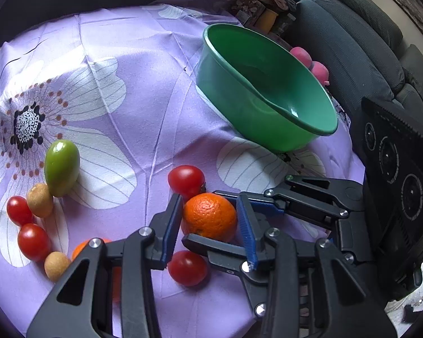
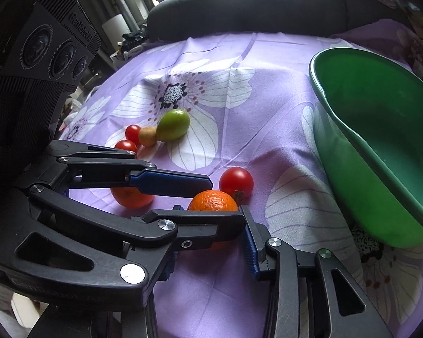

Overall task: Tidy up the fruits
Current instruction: 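Close the left gripper around the large orange, then carry the orange over the green bowl and open the left gripper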

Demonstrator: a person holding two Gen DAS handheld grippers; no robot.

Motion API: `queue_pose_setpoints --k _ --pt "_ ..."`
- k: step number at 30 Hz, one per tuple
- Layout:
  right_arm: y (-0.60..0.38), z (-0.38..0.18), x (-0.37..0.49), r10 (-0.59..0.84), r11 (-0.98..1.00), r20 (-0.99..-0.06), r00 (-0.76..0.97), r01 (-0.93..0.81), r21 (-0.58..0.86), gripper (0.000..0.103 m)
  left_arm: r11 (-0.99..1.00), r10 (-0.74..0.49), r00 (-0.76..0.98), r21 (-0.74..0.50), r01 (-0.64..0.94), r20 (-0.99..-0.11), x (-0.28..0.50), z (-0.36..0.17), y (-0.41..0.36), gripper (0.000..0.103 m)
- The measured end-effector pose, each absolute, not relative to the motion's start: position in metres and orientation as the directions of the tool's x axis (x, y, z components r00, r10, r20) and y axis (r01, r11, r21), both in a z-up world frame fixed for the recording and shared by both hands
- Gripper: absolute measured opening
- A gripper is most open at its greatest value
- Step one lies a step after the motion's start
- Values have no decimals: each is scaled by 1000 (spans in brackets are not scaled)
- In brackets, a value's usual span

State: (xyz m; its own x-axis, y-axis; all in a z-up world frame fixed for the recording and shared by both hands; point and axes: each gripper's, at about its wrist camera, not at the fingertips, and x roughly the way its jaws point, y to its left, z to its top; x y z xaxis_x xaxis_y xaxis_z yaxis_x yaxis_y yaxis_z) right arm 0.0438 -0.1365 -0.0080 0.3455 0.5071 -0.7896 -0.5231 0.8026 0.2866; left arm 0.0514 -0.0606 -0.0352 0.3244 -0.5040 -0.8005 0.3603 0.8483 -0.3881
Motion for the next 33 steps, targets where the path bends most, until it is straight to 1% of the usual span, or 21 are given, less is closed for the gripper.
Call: queue_pose_setpoints --k 7,17,24,33 --pt "-135 0 35 505 813 -773 383 -513 277 40 848 -511 371 -384 366 -775 40 -23 -59 38" --pt "-140 39 22 485 833 -727 487 -510 214 40 827 -546 452 -366 427 -706 33 15 -64 38" --pt "-155 64 22 471 851 -687 553 -489 190 40 814 -556 482 -326 480 -678 41 42 -84 38" --pt "-198 86 43 445 884 -636 631 -423 199 40 788 -573 480 -284 547 -665 77 65 -131 38"
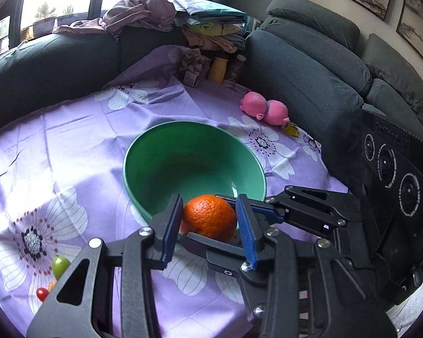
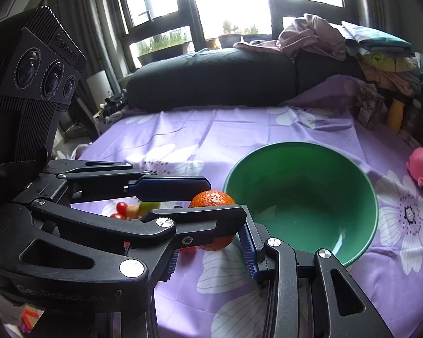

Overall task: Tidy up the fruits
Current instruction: 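Carry the orange over the green bowl and open the left gripper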

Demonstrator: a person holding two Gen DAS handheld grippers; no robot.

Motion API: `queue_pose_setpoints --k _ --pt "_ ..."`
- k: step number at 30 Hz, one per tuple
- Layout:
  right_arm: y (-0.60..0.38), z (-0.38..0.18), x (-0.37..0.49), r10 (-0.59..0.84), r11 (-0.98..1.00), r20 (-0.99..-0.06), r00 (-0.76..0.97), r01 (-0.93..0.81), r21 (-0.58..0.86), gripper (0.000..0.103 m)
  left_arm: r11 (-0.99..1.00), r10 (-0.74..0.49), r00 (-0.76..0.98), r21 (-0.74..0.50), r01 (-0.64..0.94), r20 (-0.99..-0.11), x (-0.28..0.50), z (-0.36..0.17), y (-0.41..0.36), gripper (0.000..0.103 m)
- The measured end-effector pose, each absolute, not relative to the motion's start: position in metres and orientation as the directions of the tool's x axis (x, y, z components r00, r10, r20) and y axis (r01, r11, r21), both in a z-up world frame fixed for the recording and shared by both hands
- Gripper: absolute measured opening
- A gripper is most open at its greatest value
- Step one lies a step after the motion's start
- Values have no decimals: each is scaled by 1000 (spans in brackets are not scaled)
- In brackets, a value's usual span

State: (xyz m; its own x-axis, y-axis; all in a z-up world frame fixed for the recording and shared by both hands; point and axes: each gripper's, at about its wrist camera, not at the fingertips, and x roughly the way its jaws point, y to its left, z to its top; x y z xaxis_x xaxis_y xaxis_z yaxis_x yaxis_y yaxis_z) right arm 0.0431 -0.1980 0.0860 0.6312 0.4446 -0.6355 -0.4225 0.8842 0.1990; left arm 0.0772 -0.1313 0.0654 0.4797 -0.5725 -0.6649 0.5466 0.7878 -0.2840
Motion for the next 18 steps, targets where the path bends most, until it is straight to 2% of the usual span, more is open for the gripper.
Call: queue_pose_setpoints --k 6,18 --pt "-226 81 66 424 901 -634 646 -374 222 40 772 -586 446 -297 563 -677 105 54 -158 38" --pt "-238 42 97 394 915 -724 567 -314 252 40 777 -585 366 -371 508 -724 135 15 -168 38"
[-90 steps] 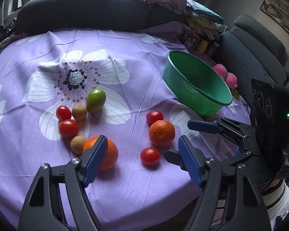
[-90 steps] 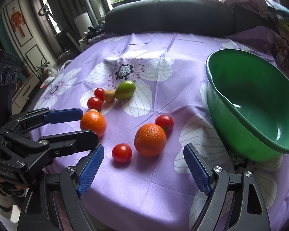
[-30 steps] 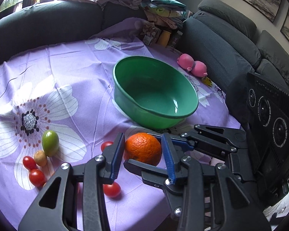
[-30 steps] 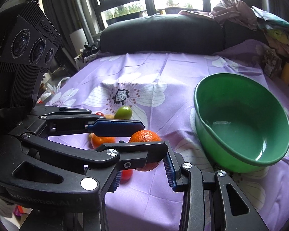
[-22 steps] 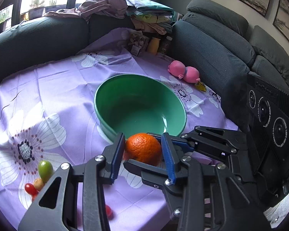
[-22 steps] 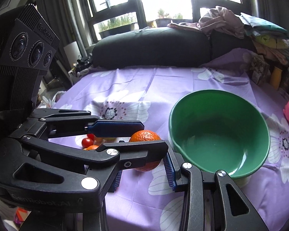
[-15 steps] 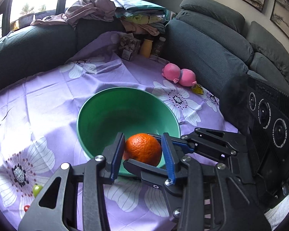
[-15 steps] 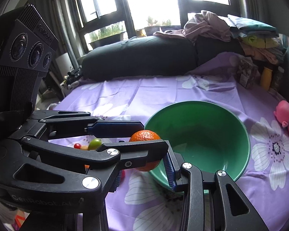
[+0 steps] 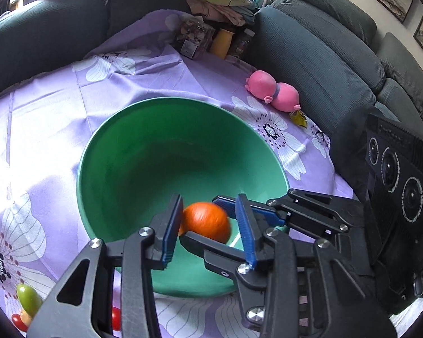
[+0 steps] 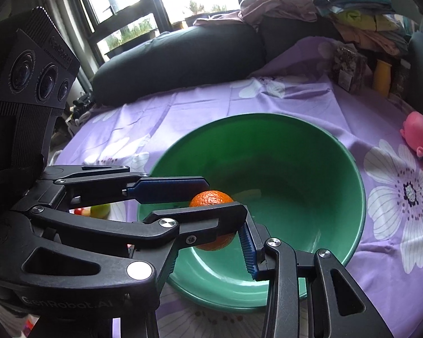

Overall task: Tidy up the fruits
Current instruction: 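Carry the orange over the green bowl and open the left gripper, then withdraw the left gripper from the bowl toward the remaining fruit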

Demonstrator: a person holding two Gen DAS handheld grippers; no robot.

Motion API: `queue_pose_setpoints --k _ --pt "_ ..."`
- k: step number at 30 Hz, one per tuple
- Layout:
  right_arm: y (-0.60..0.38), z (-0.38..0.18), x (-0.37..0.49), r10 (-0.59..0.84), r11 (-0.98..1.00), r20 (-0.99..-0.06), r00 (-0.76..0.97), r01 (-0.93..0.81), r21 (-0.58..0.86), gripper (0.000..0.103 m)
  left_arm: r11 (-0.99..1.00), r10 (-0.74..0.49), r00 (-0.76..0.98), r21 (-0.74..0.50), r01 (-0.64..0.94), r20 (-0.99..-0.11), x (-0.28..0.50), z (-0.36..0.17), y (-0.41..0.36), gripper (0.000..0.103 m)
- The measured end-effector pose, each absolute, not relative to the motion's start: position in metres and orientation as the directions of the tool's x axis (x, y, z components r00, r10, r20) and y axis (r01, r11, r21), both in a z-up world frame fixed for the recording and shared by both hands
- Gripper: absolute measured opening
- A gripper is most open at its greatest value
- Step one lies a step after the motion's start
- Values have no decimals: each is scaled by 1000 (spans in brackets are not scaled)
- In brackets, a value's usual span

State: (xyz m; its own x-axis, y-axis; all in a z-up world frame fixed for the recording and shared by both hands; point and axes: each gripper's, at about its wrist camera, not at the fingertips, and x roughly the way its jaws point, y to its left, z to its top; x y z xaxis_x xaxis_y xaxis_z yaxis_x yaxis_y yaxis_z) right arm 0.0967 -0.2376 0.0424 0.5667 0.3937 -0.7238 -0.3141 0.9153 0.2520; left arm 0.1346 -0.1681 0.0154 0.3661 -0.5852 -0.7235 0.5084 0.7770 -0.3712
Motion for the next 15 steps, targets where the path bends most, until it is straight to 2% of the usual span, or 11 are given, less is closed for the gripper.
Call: queue_pose_setpoints --k 3,5,8,12,15 --pt "-237 39 98 379 921 -736 560 -303 244 40 790 -575 375 -373 487 -728 135 10 -166 45" --pt "-236 38 98 362 928 -749 555 -291 233 40 801 -563 387 -368 472 -730 135 10 -165 71" --pt "-234 42 91 325 939 -764 557 -289 188 40 811 -564 423 -378 446 -709 132 15 -158 86" --pt "-233 53 77 269 953 -771 577 -274 127 42 809 -579 466 -402 428 -669 122 31 -142 86" --pt "-229 63 62 227 964 -768 599 -252 88 42 831 -550 524 -365 420 -650 110 46 -125 89"
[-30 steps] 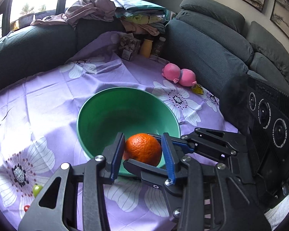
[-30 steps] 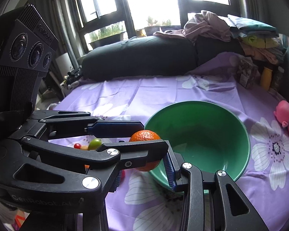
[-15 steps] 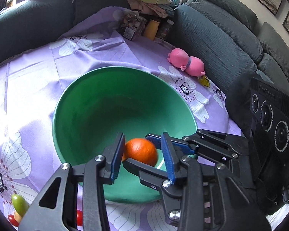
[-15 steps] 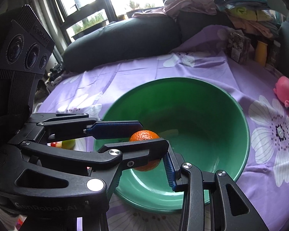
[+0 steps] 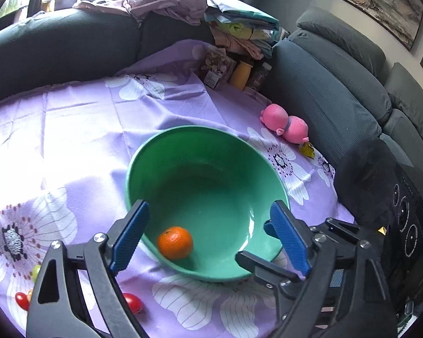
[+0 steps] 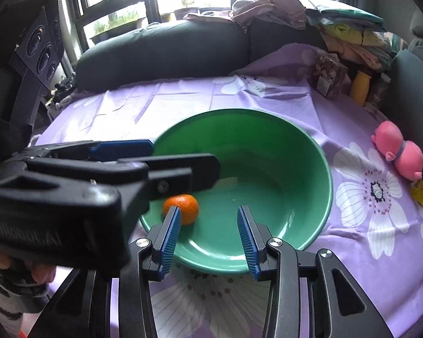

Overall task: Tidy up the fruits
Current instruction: 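Withdraw the left gripper from the bowl toward the remaining fruit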

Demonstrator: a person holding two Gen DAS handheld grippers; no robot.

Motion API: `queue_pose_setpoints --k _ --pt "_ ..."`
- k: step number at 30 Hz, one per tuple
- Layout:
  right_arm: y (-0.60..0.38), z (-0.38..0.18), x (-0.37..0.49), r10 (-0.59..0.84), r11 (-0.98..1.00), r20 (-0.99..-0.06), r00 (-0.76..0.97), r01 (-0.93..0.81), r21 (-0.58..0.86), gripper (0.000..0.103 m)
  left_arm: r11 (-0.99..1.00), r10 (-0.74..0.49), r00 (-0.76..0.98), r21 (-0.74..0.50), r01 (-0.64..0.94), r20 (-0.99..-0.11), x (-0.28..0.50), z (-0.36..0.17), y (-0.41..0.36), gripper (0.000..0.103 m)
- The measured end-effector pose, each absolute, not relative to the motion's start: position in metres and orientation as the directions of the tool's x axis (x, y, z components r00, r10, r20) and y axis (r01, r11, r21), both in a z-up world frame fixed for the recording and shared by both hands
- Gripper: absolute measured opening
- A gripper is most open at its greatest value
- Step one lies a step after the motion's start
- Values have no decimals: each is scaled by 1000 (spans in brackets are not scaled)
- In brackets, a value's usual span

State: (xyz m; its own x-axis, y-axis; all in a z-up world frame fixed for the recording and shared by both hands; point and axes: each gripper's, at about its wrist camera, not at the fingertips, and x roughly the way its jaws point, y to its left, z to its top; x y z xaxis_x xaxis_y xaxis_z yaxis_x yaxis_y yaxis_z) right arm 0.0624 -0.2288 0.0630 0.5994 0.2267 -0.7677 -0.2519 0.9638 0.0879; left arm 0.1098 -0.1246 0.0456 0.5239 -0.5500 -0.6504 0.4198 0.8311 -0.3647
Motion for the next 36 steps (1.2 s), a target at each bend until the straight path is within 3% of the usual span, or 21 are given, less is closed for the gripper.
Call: queue_pose_setpoints --k 3,12,30,36 --pt "-222 74 48 223 966 -760 610 -242 89 42 854 -516 570 -340 393 -639 96 54 -101 100" --pt "-177 97 7 276 949 -741 612 -298 108 43 912 -410 609 -298 282 -679 51 46 -33 100" --pt "-90 44 -14 379 859 -801 463 -499 118 43 939 -326 620 -323 121 -714 -15 -5 56 99" --pt "-77 28 -4 417 824 -810 411 -547 147 43 933 -345 594 -336 131 -727 -12 -18 57 91"
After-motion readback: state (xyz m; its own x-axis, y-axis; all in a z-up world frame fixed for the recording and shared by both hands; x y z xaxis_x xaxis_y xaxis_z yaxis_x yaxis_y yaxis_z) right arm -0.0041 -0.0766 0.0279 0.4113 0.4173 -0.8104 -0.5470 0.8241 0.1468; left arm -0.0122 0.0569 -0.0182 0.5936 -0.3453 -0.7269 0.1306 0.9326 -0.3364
